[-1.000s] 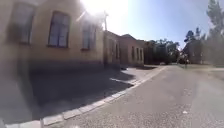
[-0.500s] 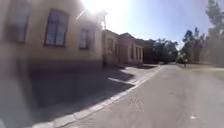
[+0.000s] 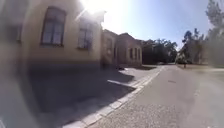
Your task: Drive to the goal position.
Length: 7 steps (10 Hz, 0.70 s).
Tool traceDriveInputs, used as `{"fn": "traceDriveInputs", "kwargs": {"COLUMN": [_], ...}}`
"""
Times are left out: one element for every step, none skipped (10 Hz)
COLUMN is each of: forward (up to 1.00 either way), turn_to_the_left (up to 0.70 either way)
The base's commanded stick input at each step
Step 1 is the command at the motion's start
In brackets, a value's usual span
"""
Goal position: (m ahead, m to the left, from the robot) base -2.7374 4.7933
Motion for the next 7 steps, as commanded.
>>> {"fn": "traceDriveInputs", "kwargs": {"forward": [0.70,0.70,0.70,0.70,0.70,0.70,0.70], "turn_to_the_left": [-0.14,-0.14,-0.14,-0.14,-0.14,-0.14,-0.14]}}
